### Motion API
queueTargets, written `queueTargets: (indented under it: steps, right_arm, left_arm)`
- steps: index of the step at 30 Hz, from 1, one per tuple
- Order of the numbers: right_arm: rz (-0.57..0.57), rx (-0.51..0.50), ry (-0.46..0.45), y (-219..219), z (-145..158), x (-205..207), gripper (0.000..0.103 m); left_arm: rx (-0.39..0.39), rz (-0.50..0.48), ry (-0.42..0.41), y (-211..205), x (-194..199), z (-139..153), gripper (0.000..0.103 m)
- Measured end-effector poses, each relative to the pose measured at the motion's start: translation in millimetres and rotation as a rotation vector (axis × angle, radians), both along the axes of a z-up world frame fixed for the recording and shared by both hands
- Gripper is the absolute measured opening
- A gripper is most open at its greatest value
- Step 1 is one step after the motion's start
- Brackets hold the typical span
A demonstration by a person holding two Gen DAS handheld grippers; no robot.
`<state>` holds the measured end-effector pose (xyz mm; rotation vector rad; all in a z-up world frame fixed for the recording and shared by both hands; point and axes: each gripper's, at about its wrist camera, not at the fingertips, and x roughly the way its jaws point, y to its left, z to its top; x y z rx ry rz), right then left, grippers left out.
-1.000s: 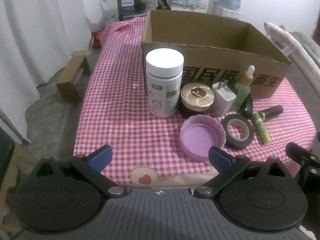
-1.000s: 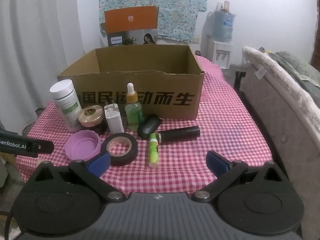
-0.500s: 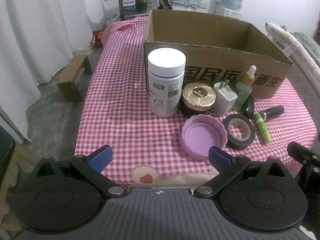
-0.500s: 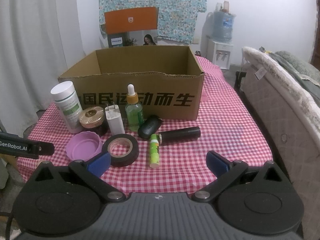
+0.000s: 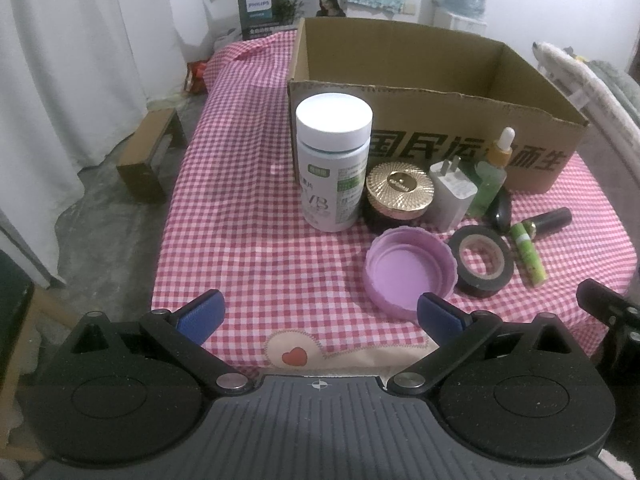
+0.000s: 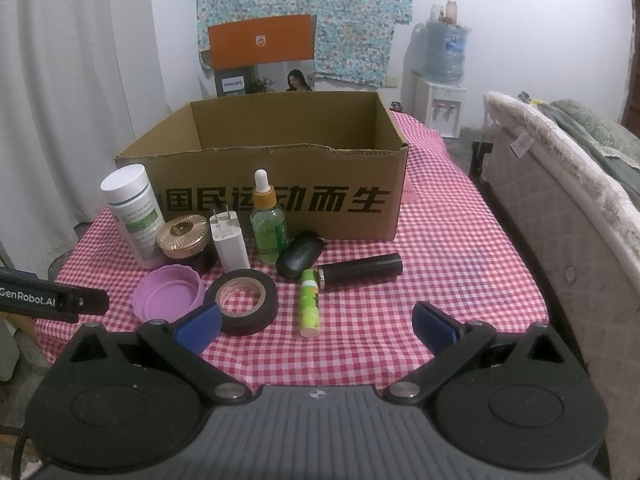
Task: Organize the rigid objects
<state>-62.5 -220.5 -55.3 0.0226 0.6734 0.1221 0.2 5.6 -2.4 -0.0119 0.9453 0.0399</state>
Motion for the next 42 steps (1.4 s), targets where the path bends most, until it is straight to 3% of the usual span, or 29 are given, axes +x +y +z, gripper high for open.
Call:
queueTargets:
  steps: [34, 42]
  right_arm:
    - [0.000, 0.022, 0.011, -3.9, -7.9, 7.9, 0.103]
    - [-0.005, 0.054, 0.008, -9.5, -9.1, 12.8, 0.103]
  left_arm:
    - [0.015, -0.014, 0.025, -7.4, 7.6, -5.8, 0.103]
    - [-0.003, -0.080, -0.046, -13.2, 9.6, -1.4, 0.103]
